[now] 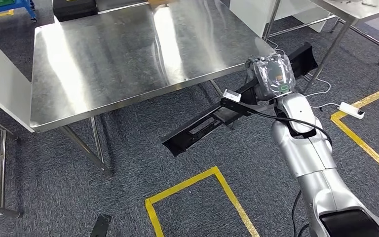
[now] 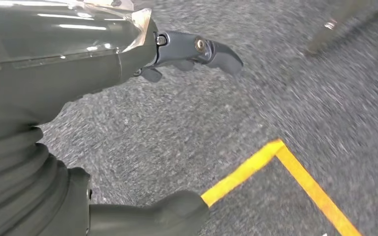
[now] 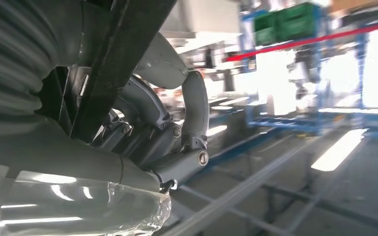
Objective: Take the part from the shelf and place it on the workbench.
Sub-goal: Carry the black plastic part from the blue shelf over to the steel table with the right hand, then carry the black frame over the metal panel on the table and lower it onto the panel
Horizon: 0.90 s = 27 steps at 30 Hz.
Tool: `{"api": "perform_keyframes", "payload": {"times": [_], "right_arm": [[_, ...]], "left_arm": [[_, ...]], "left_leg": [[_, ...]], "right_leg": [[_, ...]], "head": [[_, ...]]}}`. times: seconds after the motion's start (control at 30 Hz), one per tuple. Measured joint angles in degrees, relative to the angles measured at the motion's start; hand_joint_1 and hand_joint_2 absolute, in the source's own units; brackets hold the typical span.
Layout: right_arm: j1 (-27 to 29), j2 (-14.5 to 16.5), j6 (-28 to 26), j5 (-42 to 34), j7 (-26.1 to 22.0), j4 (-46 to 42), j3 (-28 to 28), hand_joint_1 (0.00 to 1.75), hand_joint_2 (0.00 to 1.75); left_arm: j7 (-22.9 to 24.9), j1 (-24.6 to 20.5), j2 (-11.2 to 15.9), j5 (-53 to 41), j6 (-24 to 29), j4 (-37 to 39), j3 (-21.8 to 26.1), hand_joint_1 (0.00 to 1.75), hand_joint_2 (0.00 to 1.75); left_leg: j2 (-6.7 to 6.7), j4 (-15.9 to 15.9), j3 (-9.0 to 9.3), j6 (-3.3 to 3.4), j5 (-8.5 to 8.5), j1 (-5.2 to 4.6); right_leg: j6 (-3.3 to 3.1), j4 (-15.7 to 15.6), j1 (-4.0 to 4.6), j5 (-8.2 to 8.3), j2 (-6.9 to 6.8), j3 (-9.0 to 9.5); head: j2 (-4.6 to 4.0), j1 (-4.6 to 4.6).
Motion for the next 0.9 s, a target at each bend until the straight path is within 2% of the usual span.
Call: {"api": "perform_keyframes", "payload": {"times": [0.03, 0.1, 0.13, 0.17, 0.2, 0.23, 0.27, 0.3, 0.33, 0.37, 0.4, 0.47, 0.5, 0.53, 0.6, 0.63, 0.67, 0.7, 0.73, 0.77, 0.83, 0.87, 0.9], "right_arm": [[-0.98, 0.21, 0.21, -0.02, 0.08, 0.79, 0.33, 1.75, 1.75], [-2.84, 0.12, 1.04, -0.62, 0.13, 2.59, 0.77, 1.75, 1.75], [-3.58, -0.07, 1.57, -1.15, -0.06, 3.49, 0.92, 1.75, 1.75], [-4.16, -0.29, 2.09, -1.74, -0.42, 4.4, 1.05, 1.75, 1.75], [-4.67, -0.45, 2.5, -2.29, -0.88, 5.21, 1.17, 1.75, 1.75], [-5.41, -0.53, 2.81, -2.83, -1.43, 6.07, 1.34, 1.75, 1.75], [-6.32, -0.55, 2.99, -3.24, -1.91, 6.87, 1.51, 1.75, 1.75], [-7.29, -0.55, 3.1, -3.52, -2.29, 7.63, 1.71, 1.75, 1.75], [-8.31, -0.53, 3.15, -3.73, -2.6, 8.42, 1.95, 1.75, 1.75], [-9.02, -0.51, 3.22, -3.79, -2.76, 9.02, 2.21, 1.75, 1.75], [-9.48, -0.44, 3.27, -3.82, -2.84, 9.57, 2.49, 1.75, 1.75], [-9.97, -0.2, 3.33, -3.81, -2.86, 10.29, 3.0, 1.75, 1.75], [-10.19, 0.02, 3.33, -3.82, -2.86, 10.52, 3.18, 1.75, 1.75], [-10.48, 0.2, 3.32, -3.82, -2.86, 10.7, 3.34, 1.75, 1.75], [-10.92, 0.42, 3.29, -3.86, -2.86, 10.98, 3.58, 1.75, 1.75], [-11.02, 0.41, 3.24, -3.92, -2.86, 11.14, 3.68, 1.75, 1.75], [-11.05, 0.39, 3.16, -4.01, -2.86, 11.35, 3.8, 1.75, 1.75], [-11.06, 0.38, 3.07, -4.09, -2.86, 11.56, 3.95, 1.75, 1.75], [-11.08, 0.38, 2.98, -4.15, -2.86, 11.7, 4.13, 1.75, 1.75], [-11.12, 0.39, 2.93, -4.2, -2.86, 11.78, 4.32, 1.75, 1.75], [-11.36, 0.4, 2.86, -4.29, -2.86, 11.83, 4.61, 1.75, 1.75], [-11.57, 0.37, 2.83, -4.31, -2.86, 11.89, 4.7, 1.75, 1.75], [-11.78, 0.33, 2.78, -4.27, -2.86, 11.99, 4.79, 1.75, 1.75]], "left_arm": [[-0.01, -0.1, -0.03, -0.1, -0.02, -0.01, 0.02, 0.0, 1.75], [-0.01, -0.5, -0.12, -0.34, -0.18, -0.01, 0.05, 0.0, 1.75], [0.01, -0.66, -0.11, -0.42, -0.32, -0.01, 0.07, 0.0, 1.75], [0.05, -0.69, -0.13, -0.5, -0.46, 0.0, 0.09, 0.0, 1.75], [0.11, -0.62, -0.14, -0.57, -0.58, 0.01, 0.11, 0.0, 1.75], [0.19, -0.53, -0.16, -0.65, -0.64, 0.01, 0.15, 0.0, 1.75], [0.26, -0.46, -0.19, -0.73, -0.67, 0.01, 0.19, 0.0, 1.75], [0.29, -0.44, -0.18, -0.79, -0.67, 0.01, 0.22, 0.0, 1.75], [0.32, -0.46, -0.15, -0.85, -0.67, 0.01, 0.24, 0.0, 1.75], [0.32, -0.46, -0.12, -0.89, -0.66, 0.01, 0.25, 0.0, 1.75], [0.31, -0.4, -0.08, -0.91, -0.66, 0.01, 0.25, 0.0, 1.75], [0.28, -0.13, -0.01, -0.94, -0.65, 0.02, 0.25, 0.0, 1.75], [0.27, 0.03, 0.02, -0.94, -0.64, 0.02, 0.25, 0.0, 1.75], [0.25, 0.1, 0.07, -0.94, -0.63, 0.03, 0.25, 0.0, 1.75], [0.21, 0.01, 0.11, -0.94, -0.61, 0.03, 0.25, 0.0, 1.75], [0.19, -0.08, 0.11, -0.95, -0.61, 0.03, 0.25, 0.0, 1.75], [0.17, -0.11, 0.1, -0.95, -0.6, 0.03, 0.25, 0.0, 1.75], [0.15, -0.11, 0.08, -0.96, -0.57, 0.03, 0.25, 0.0, 1.75], [0.13, -0.08, 0.07, -0.96, -0.54, 0.03, 0.25, 0.0, 1.75], [0.11, -0.07, 0.09, -0.96, -0.51, 0.03, 0.26, 0.0, 1.75], [0.1, -0.07, 0.18, -0.96, -0.48, 0.03, 0.27, 0.0, 1.75], [0.08, -0.06, 0.22, -0.97, -0.48, 0.03, 0.27, 0.0, 1.75], [0.04, -0.03, 0.25, -0.99, -0.48, 0.03, 0.27, 0.0, 1.75]], "left_leg": [[-0.7, -0.59, 0.38, 0.14, 0.36, 0.23], [-2.29, -1.18, 0.79, 0.29, 0.78, 0.54], [-3.24, -1.18, 0.79, 0.37, 0.83, 0.65], [-4.25, -1.15, 0.79, 0.35, 0.82, 0.75], [-5.15, -1.12, 0.8, 0.32, 0.8, 0.86], [-6.08, -0.99, 0.8, 0.19, 0.72, 0.98], [-6.95, -0.74, 0.79, -0.04, 0.58, 1.14], [-7.78, -0.33, 0.66, -0.43, 0.32, 1.26], [-8.63, 0.35, 0.35, -0.94, -0.04, 1.31], [-9.3, 0.89, -0.02, -1.4, -0.31, 1.34], [-9.92, 1.23, -0.41, -1.82, -0.45, 1.4], [-10.89, 1.31, -0.92, -2.35, -0.37, 1.61], [-10.17, 1.57, -1.13, -2.62, -0.49, 1.58], [-8.61, 2.67, -1.68, -2.91, -1.1, 1.51], [-4.56, 8.04, -4.27, -3.48, -3.74, 1.45], [-3.45, 11.92, -6.3, -3.69, -5.31, 1.6], [-3.03, 15.25, -8.18, -3.82, -6.37, 1.75], [-2.87, 17.12, -9.43, -3.86, -6.56, 1.86], [-2.83, 16.75, -9.53, -3.81, -5.65, 1.91], [-2.82, 14.17, -8.42, -3.63, -3.93, 1.92], [-2.42, 6.36, -4.43, -2.91, -0.42, 1.65], [-2.21, 3.51, -2.91, -2.58, 0.4, 1.43], [-2.01, 1.97, -2.06, -2.3, 0.57, 1.18]], "right_leg": [[0.05, 1.24, 0.02, -0.62, 1.36, -0.51], [-0.13, 7.24, -0.34, -2.96, 4.72, -3.36], [-0.17, 11.23, -0.5, -4.24, 5.59, -5.5], [0.02, 14.38, -0.65, -4.94, 5.9, -7.44], [0.38, 16.03, -0.75, -4.98, 6.01, -8.73], [1.06, 15.06, -0.93, -3.86, 6.05, -8.87], [1.84, 12.06, -1.19, -2.03, 6.27, -7.96], [2.62, 8.01, -1.64, -0.06, 7.21, -6.49], [3.1, 4.21, -2.02, 1.55, 8.41, -4.88], [3.04, 1.9, -2.23, 2.32, 9.33, -3.84], [2.64, 0.85, -2.24, 2.49, 9.94, -3.33], [1.45, 0.81, -2.02, 2.36, 9.01, -3.18], [1.03, 0.74, -2.06, 2.4, 8.49, -3.07], [0.64, 0.66, -2.16, 2.39, 7.94, -2.92], [-0.01, 0.58, -2.06, 2.19, 6.88, -2.53], [-0.26, 0.58, -1.92, 2.01, 6.34, -2.38], [-0.45, 0.58, -1.79, 1.87, 5.85, -2.25], [-0.61, 0.59, -1.7, 1.73, 5.41, -2.13], [-0.73, 0.59, -1.63, 1.61, 5.04, -2.02], [-0.76, 0.59, -1.58, 1.5, 4.75, -1.87], [-0.62, 0.56, -1.36, 1.19, 4.33, -1.53], [-0.46, 0.51, -1.22, 1.04, 4.2, -1.42], [-0.27, 0.4, -1.1, 0.91, 4.11, -1.33]], "head": [[0.0, -0.02], [0.0, 0.11], [0.0, 0.15], [0.0, 0.25], [0.0, 0.27], [0.0, 0.29], [0.0, 0.3], [0.0, 0.32], [0.0, 0.35], [0.0, 0.36], [0.0, 0.31], [0.0, 0.16], [0.0, 0.09], [0.0, -0.17], [0.0, -0.71], [0.0, -0.95], [0.0, -0.95], [0.0, -0.96], [0.0, -0.97], [0.0, -0.98], [0.0, -0.98], [0.0, -0.95], [0.0, -0.96]]}}
